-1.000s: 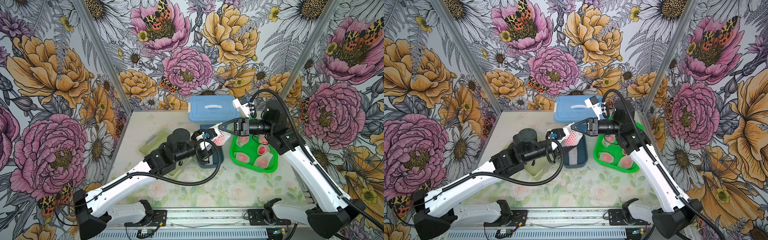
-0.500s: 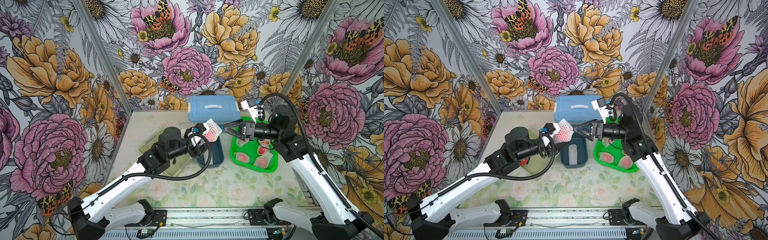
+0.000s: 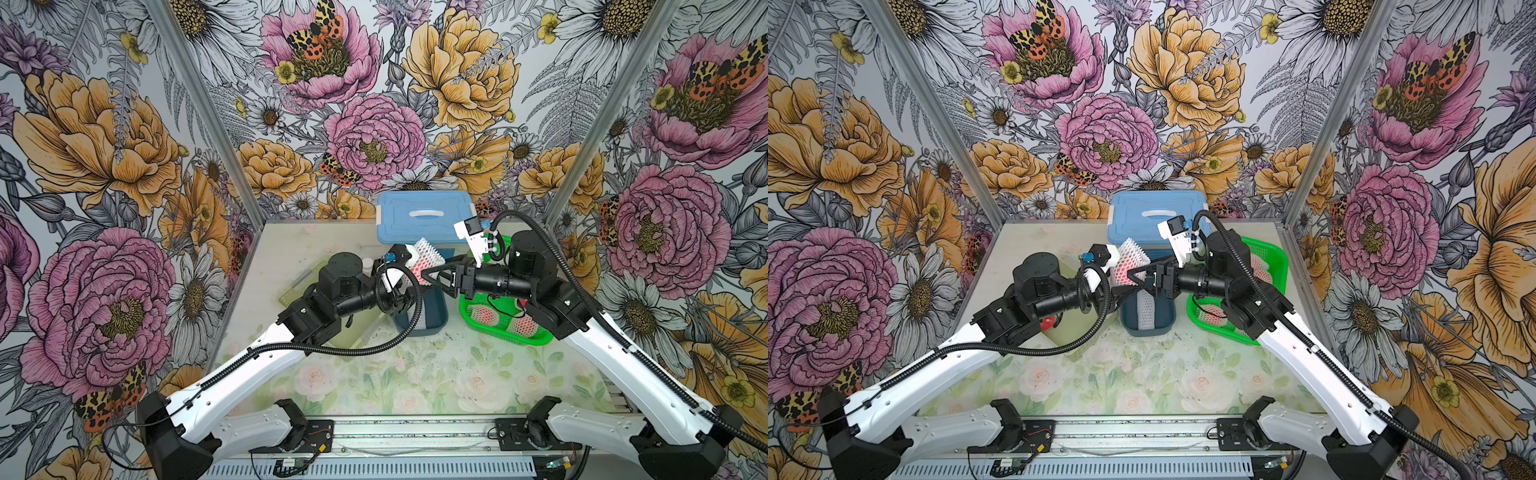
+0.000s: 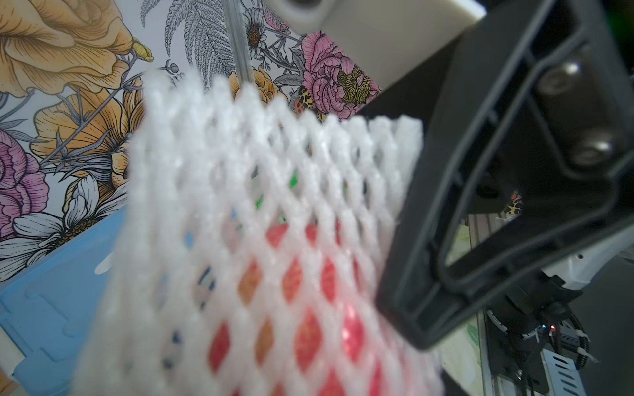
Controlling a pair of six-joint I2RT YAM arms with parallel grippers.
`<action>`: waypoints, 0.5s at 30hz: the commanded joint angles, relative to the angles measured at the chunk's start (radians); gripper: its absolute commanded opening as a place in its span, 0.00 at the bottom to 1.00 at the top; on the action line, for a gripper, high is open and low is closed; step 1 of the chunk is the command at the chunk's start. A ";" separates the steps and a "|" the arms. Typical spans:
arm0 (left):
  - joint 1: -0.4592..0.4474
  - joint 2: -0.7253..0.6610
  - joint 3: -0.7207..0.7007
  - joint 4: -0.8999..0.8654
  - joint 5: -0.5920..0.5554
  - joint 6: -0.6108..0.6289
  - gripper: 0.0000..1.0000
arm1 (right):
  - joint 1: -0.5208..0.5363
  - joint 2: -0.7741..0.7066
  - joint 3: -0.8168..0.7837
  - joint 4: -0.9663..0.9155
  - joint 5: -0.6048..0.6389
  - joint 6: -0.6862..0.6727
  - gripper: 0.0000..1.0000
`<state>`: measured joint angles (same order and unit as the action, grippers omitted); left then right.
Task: Remove foam nets from apples
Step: Remove the foam net from the apple.
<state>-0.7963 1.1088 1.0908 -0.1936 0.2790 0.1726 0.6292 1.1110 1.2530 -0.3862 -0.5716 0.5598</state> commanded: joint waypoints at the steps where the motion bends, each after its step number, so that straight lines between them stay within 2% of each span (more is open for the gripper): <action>1: 0.002 0.015 0.011 -0.002 0.022 -0.024 0.40 | 0.027 -0.006 0.002 0.003 0.155 -0.043 0.26; 2: 0.002 0.019 0.011 -0.003 0.019 -0.025 0.41 | 0.032 -0.009 0.000 0.001 0.172 -0.048 0.18; 3: 0.002 0.022 0.012 -0.007 0.016 -0.027 0.43 | 0.035 -0.011 0.001 -0.002 0.177 -0.052 0.13; 7: 0.002 0.028 0.012 -0.014 0.019 -0.031 0.51 | 0.035 -0.022 0.003 -0.008 0.191 -0.061 0.05; 9: 0.002 0.028 0.011 -0.018 0.033 -0.030 0.68 | 0.031 -0.025 0.008 -0.010 0.182 -0.061 0.00; 11: 0.002 0.026 0.012 -0.028 0.051 -0.025 0.93 | 0.015 -0.028 0.012 -0.013 0.151 -0.056 0.00; 12: 0.002 0.027 0.015 -0.037 0.059 -0.022 0.99 | 0.004 -0.030 0.015 -0.013 0.126 -0.052 0.00; 15: 0.001 0.033 0.028 -0.076 0.055 -0.004 0.99 | -0.049 -0.028 0.019 -0.013 0.024 -0.025 0.00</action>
<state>-0.7898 1.1355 1.0920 -0.2287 0.2977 0.1486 0.6128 1.0946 1.2530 -0.4129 -0.4732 0.5179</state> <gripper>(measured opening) 0.987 0.078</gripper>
